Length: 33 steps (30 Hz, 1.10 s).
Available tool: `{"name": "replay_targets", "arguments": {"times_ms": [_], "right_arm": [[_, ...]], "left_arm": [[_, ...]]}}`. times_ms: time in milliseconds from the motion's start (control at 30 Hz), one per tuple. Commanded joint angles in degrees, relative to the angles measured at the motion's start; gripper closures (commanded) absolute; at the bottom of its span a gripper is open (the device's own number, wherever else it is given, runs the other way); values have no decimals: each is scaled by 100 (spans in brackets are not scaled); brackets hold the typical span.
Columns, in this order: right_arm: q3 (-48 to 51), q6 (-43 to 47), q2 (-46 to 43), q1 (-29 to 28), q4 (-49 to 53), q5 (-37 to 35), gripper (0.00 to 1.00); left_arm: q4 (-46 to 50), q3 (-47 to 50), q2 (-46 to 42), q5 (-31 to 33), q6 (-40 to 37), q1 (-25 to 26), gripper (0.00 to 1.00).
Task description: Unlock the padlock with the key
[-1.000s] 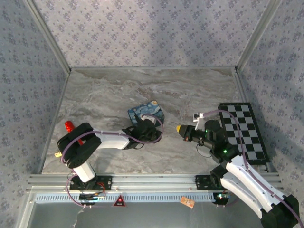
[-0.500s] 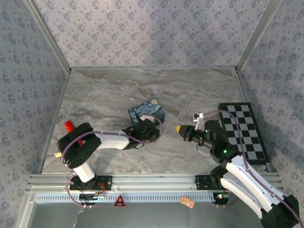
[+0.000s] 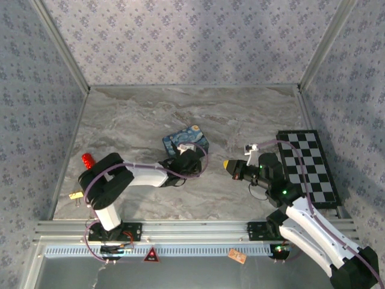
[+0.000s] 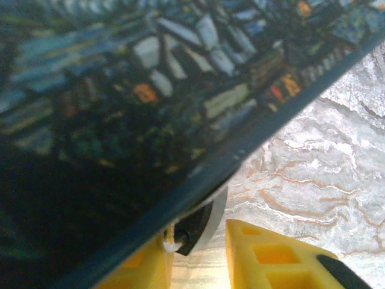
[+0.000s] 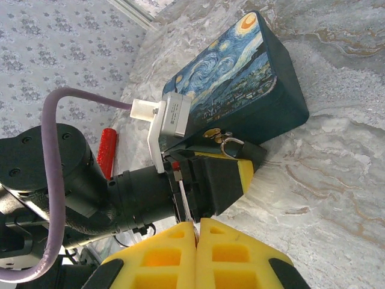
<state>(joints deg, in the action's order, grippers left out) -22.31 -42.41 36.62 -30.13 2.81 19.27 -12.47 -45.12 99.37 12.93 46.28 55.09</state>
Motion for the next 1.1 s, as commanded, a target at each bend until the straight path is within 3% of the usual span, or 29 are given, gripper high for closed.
{"name": "replay_targets", "arguments": {"times_ms": [0,400,600,867,1067], "right_arm": [[69,-30,-59,-40,-44,36,100],[137,20,-67,-61,28,-38,100],[239,-27,28,-107,-169,-73,100],[514,-189,289,-290,-632,-252,100],[564,-427,1456,-721,-1832,-241,100]], "left_arm": [[42,-198,107,89,190,-50,76],[38,34,-417,138,239,-50,99],[60,4,-559,32,203,-88,100],[-186,136,-801,-973,282,-408,100],[-379,221,-1114,-1897,439,-752,100]]}}
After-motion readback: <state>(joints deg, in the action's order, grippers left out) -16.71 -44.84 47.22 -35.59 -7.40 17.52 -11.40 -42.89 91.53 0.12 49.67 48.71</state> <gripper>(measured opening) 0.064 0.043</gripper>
